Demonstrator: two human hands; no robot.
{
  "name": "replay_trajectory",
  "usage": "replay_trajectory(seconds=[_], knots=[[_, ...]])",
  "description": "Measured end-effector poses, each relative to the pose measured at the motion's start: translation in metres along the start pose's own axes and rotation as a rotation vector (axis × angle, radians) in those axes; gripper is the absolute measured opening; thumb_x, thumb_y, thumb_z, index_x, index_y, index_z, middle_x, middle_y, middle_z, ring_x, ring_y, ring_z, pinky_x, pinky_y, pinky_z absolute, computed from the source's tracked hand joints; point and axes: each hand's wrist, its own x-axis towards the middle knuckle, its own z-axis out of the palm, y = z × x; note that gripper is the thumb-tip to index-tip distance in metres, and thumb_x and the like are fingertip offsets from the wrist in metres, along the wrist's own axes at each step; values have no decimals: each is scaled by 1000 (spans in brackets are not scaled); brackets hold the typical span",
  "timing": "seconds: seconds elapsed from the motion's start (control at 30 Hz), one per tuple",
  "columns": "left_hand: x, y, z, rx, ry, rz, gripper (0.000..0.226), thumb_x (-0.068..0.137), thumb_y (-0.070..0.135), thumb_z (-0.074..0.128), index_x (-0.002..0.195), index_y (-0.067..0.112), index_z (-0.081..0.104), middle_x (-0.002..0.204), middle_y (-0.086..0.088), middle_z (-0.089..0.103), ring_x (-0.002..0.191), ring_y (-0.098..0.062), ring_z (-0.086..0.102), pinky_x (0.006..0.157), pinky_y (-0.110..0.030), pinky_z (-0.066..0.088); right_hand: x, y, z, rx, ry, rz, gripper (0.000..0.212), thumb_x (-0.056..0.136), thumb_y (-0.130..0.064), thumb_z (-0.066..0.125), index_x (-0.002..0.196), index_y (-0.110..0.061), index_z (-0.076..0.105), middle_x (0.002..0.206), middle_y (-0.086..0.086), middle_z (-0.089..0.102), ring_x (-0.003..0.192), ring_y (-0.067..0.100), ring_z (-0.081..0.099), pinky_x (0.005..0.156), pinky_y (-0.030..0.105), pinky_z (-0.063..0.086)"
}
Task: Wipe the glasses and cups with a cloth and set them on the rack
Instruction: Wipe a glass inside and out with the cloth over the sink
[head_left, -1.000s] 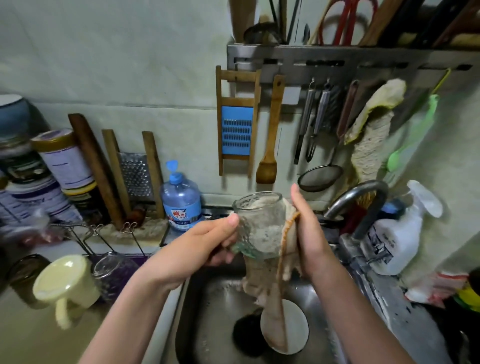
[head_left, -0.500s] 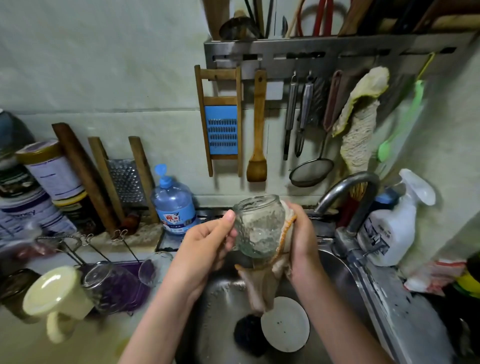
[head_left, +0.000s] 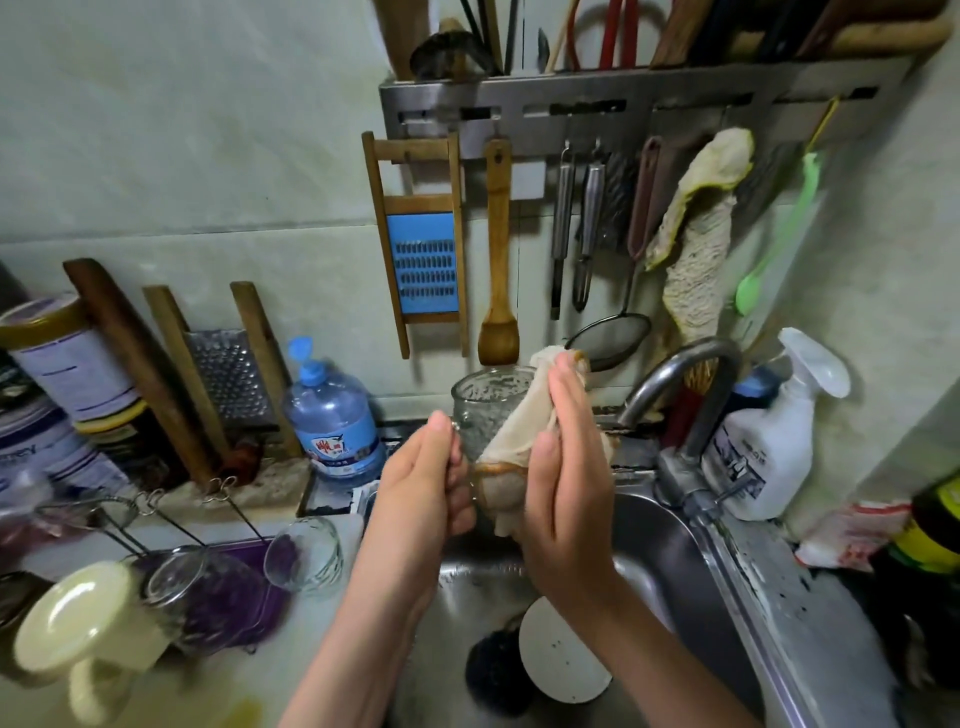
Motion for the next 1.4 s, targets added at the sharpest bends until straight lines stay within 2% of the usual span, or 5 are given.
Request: replay_trajectory(seconds=[0.23,0.53,0.93,1.2,1.4], knots=[[2,-4,2,222,13,34,43,103,30,37,62,19,37,50,7,30,42,-7,26,40,-18,25,-2,12,0,-97,-102,-144,48,100,-20,34,142,3,33,156,17,21,147,31,16,119,46,21],[0,-27,8,395,-21,162,46,95,46,41,52,28,47,50,11,34,50,-12,26,52,-33,20,39,25,-4,448,43,941,53,104,-41,28,84,-15,70,81,-1,72,95,21,66,86,25,50],[2,-19,11,349,-14,91,47,104,26,37,58,23,44,43,15,42,45,-4,37,52,-27,29,-6,19,-10,-274,-182,-230,45,101,-19,29,141,1,35,153,22,28,146,36,18,116,57,18],[-6,-35,13,615,24,251,37,102,38,40,86,16,65,84,0,68,81,-15,59,83,-34,45,20,22,-6,9,61,164,41,98,-23,35,102,0,69,104,5,69,103,13,63,92,39,50],[-1,-31,10,383,39,122,41,102,31,43,68,13,57,69,-4,53,71,-18,49,76,-38,42,-11,23,-8,-230,-23,-298,35,100,-21,37,121,1,56,130,16,58,131,31,47,113,57,25]])
